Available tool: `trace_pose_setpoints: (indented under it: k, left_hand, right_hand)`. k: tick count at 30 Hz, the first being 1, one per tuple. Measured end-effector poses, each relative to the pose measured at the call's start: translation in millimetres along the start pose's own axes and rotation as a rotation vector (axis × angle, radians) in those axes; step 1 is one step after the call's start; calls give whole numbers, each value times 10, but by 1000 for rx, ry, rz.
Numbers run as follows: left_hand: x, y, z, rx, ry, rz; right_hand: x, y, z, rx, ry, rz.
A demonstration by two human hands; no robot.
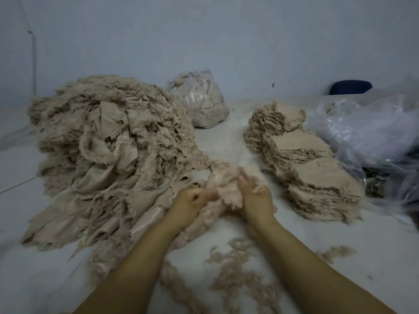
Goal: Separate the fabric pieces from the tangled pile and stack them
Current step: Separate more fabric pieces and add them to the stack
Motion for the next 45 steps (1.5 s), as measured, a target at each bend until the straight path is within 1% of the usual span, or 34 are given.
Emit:
trace_pose_setpoints:
  k: [1, 2, 3, 4, 5, 8, 9, 10, 12, 14, 17, 19, 23, 24, 25, 28, 30, 32, 34, 35, 37, 39, 40, 42, 43, 45]
  left_hand:
    - [0, 16, -75, -105, -3, -4]
    - [3, 16, -147, -196, -7, 0]
    - [9, 1, -193, -241, -5, 11]
    - [-5, -21, -202, -231, 0, 24]
    - [-40, -48, -168, -178, -10, 24]
    - [-139, -126, 51, 89, -130, -71]
    - [-155, -148, 117, 132, -166, -95]
    - [-164, -169, 168, 124, -208, -111]
    - [-169, -189, 198, 15, -269, -143]
    - [-166, -188, 176, -65, -340, -166]
    - [-210, -186, 137, -47, -345, -154]
    - [-235, -190, 129, 1, -300, -144]
    - [-247, -208, 71, 108, -285, -182]
    - [-245, -222, 56, 136, -284, -202]
    - [-231, -231, 47, 162, -281, -210]
    - [-217, -243, 48, 216, -293, -233]
    - [-185, -221, 48, 187, -332, -258]
    - [-141, -192, 36, 133, -348, -304]
    - [-117, -191, 32, 138, -304, -320]
    - [-114, -196, 41, 174, -276, -314]
    - [-107, -201, 45, 208, -258, -307]
    - [-78, -181, 28, 179, -286, -324]
    - [-73, -174, 16, 165, -309, -341]
    - [-72, -176, 9, 172, -340, -360]
    - [-77, -184, 13, 201, -335, -356]
    - [-103, -208, 29, 257, -286, -347]
  right_hand:
    - [23, 66, -62, -82, 41, 18]
    - [37, 115, -123, -121, 46, 26]
    - [36, 129, -161, -118, 19, 26]
    - [24, 119, -166, -86, -17, 29]
    - [9, 84, -143, -39, -31, 33]
    - [-30, -33, -15, 103, 47, 34]
    - [-27, -46, 2, 133, 55, 23]
    - [-24, -52, 6, 162, 76, 20]
    - [-18, -54, -8, 219, 120, 43]
    - [-11, -41, -31, 229, 164, 90]
    - [0, 24, -63, 214, 255, 154]
    - [22, 46, -82, 245, 207, 187]
    - [34, 38, -144, 365, -17, 278]
    - [33, 30, -150, 373, -50, 279]
    - [33, 29, -150, 351, -54, 261]
    - [47, 49, -144, 184, 40, 202]
    - [59, 65, -151, 162, 61, 202]
    - [74, 44, -147, 278, -13, 237]
    - [57, -14, -132, 415, -94, 262]
    - [35, -34, -122, 435, -118, 244]
    - [34, -25, -120, 338, -156, 165]
    - [56, 24, -135, 262, -180, 72]
    - [84, 25, -133, 271, -208, 64]
    - [97, -28, -113, 380, -280, 77]
    - [72, -48, -103, 416, -313, 68]
    - [34, -53, -85, 399, -363, -12]
Point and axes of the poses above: each hand's wrist, its own y-axis towards the middle knuckle, its own z-axis out of the palm, x = y × z, the point moved 2 cm from there along y, towards the middle knuckle, and after that the axes turned 5 degrees about -x, right-handed, at the moved point
